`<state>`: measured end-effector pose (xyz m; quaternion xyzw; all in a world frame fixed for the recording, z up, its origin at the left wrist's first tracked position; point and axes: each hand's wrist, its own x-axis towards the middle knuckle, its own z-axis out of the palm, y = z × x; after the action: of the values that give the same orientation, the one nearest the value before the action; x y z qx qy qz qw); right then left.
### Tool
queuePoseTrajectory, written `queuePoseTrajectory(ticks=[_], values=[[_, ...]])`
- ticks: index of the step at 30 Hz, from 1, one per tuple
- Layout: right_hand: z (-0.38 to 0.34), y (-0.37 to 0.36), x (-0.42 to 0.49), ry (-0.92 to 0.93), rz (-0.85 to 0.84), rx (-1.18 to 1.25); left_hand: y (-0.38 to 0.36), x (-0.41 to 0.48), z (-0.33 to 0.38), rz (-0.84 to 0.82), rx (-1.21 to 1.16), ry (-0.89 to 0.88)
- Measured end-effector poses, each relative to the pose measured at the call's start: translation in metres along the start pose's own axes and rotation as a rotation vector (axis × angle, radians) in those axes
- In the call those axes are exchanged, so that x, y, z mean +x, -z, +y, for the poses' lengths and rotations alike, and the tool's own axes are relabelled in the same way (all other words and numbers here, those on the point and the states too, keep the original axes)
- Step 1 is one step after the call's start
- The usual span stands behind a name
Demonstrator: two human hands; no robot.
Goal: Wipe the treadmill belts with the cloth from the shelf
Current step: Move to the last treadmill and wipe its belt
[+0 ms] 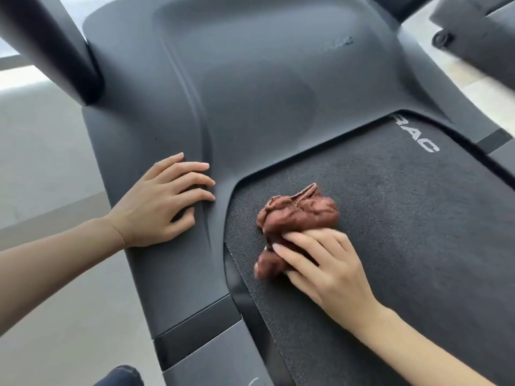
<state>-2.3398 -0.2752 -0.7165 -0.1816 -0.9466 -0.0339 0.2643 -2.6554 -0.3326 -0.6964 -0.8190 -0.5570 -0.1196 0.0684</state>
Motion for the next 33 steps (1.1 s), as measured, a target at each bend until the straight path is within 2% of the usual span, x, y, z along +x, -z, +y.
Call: queuePoseTrajectory(ticks=[5, 9, 11, 15, 18, 21, 23, 26, 28, 33], values=[[0.032, -0.034, 0.068, 0.044, 0.036, -0.019, 0.0, 0.001, -0.001, 0.007, -0.001, 0.005], [0.046, -0.048, 0.097, -0.194, -0.121, 0.093, -0.002, -0.001, -0.001, 0.017, -0.002, 0.0], [0.044, -0.052, 0.092, -0.208, -0.152, 0.076, -0.002, 0.0, -0.002, 0.016, -0.004, -0.002], [0.037, -0.056, 0.1, -0.266, -0.031, -0.048, -0.001, -0.001, -0.001, 0.012, 0.02, -0.007], [0.024, -0.031, 0.086, -0.28, -0.024, 0.084, -0.001, 0.0, -0.001, 0.02, 0.019, -0.01], [-0.002, 0.011, 0.023, -0.238, -0.115, 0.193, -0.002, -0.002, -0.001, 0.029, 0.043, -0.011], [-0.018, 0.036, -0.016, -0.225, -0.251, 0.164, -0.002, -0.002, 0.0, 0.028, 0.055, -0.018], [-0.028, 0.049, -0.039, -0.291, -0.415, 0.167, -0.001, 0.0, 0.0, -0.007, 0.065, -0.018], [-0.029, 0.041, -0.039, -0.332, -0.359, 0.191, 0.0, -0.002, 0.003, -0.047, 0.083, -0.02], [-0.027, -0.014, -0.005, -0.321, 0.055, 0.026, -0.008, -0.011, 0.028, -0.138, 0.065, 0.04]])
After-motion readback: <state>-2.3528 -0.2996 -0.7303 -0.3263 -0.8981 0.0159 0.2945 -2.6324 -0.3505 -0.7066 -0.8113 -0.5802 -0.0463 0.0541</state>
